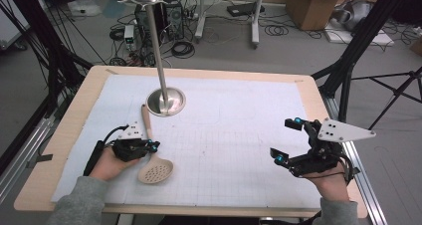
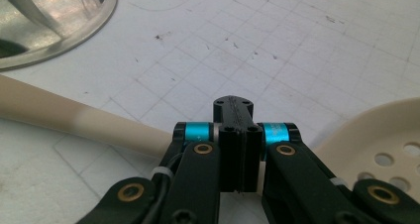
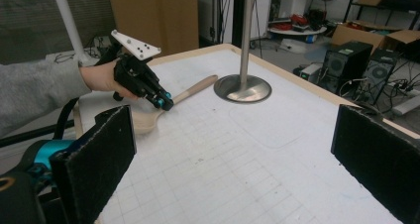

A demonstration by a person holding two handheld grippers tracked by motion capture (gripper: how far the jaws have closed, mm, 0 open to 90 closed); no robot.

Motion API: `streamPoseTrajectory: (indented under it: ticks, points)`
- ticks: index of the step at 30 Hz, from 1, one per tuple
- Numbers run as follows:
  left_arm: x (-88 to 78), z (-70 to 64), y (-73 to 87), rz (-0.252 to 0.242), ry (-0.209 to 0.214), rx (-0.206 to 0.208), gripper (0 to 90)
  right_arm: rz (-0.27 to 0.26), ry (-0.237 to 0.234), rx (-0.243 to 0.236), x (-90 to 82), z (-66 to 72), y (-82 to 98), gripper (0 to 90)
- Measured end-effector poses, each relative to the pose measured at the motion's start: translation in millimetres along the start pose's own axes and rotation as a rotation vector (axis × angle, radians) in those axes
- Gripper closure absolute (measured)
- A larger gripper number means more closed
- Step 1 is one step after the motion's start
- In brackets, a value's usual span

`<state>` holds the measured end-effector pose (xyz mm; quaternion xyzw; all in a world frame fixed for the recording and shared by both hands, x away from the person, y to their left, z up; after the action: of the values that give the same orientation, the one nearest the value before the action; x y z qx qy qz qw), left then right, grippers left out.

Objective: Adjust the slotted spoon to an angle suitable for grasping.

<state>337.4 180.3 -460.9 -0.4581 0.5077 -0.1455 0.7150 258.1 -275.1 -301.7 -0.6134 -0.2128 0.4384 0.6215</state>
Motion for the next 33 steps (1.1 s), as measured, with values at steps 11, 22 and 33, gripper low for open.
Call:
streamPoseTrajectory:
  ticks: [11,22,33]
  points:
    - [-8.1,-8.7,6.6,-0.01,0.022,0.001,89.7,0.008,-0.001,0.003,4.9,-2.8,0.6,2.2]
    - [-28.9,-14.1,19.8,0.004,0.054,0.0,89.8,0.012,-0.021,-0.003,14.3,-3.0,-2.5,2.2]
    - [-47.5,-17.8,32.0,0.009,0.069,-0.01,89.7,0.032,-0.037,-0.019,27.6,-1.4,-2.7,2.5]
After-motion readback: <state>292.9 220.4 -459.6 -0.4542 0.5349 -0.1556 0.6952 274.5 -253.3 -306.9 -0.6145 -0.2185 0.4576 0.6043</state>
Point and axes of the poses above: each handheld gripper's, and its own axes: x roughly forward along the jaws, y roughly out of its underside, z roughly to its left, the point moved 3 cm from there along x, roughly forward along the jaws, and after that the axes turned 8 degrees about x, right-handed, at the moved point
